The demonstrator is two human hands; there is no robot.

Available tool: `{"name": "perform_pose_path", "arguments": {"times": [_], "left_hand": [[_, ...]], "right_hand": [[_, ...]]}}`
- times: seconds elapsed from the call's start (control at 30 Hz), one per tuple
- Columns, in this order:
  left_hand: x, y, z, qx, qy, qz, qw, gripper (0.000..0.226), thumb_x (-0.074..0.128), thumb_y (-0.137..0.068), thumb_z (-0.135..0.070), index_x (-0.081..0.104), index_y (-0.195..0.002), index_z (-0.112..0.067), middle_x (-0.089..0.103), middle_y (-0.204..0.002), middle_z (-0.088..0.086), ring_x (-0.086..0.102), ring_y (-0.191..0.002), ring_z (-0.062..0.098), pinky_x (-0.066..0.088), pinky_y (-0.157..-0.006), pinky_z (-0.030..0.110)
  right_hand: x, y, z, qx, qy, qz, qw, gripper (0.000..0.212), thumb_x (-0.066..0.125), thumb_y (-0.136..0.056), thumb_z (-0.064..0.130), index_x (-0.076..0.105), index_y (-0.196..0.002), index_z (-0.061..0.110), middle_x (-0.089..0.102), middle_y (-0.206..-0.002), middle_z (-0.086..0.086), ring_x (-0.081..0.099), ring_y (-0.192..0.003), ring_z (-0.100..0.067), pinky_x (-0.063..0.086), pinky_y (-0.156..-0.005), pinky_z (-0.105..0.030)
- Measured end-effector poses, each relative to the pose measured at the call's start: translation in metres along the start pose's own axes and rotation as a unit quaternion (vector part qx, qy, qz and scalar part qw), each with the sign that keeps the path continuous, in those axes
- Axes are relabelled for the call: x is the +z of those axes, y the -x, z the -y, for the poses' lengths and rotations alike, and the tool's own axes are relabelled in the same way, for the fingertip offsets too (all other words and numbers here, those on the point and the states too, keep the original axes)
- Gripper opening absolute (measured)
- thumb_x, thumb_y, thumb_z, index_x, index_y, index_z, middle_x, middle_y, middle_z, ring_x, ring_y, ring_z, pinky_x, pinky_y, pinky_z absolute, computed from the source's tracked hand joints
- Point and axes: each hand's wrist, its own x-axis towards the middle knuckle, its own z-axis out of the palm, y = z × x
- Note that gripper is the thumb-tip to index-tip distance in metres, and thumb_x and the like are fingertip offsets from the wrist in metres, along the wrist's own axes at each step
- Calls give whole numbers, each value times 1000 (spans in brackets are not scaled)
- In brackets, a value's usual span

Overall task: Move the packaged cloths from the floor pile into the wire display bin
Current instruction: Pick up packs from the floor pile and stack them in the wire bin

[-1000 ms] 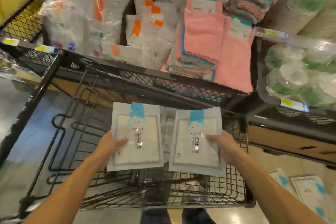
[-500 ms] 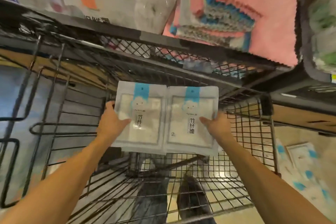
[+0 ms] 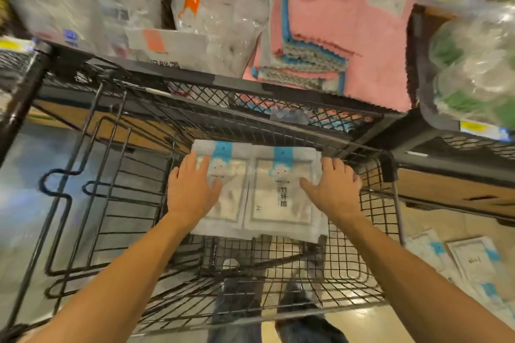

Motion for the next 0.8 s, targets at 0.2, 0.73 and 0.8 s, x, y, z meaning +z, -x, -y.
{"name": "perform_pose_path", "arguments": {"times": [0.2, 0.73, 0.8], "left_hand": [[-82, 38, -65, 22, 9, -33, 999, 66, 45, -99, -56, 39, -156, -23, 31, -165, 11, 28, -152, 26, 25, -122, 51], [-168, 91, -261, 368, 16, -43, 929, 68, 42, -94, -61, 52, -148, -20, 53, -148, 12, 52, -133, 34, 47, -106, 53], [-162, 114, -295, 413, 19, -22, 910, 70, 44, -92, -62, 52, -148, -21, 51, -150, 11, 48, -138, 31, 42, -110, 53]], "right_hand": [[-89, 46, -25, -53, -35, -29, 998, 72, 56, -92, 65, 44, -151, 25, 46, -155, -1, 37, -146, -27, 19, -123, -63], [-177, 261, -202, 240, -117, -139, 954, 80, 50, -91, 73, 39, -153, 24, 53, -149, -5, 49, -136, -32, 43, -110, -50], [-169, 304, -224, 289, -126, -156, 936, 76, 51, -94, 70, 40, -153, 23, 55, -148, -6, 51, -134, -32, 44, -106, -46]]}}
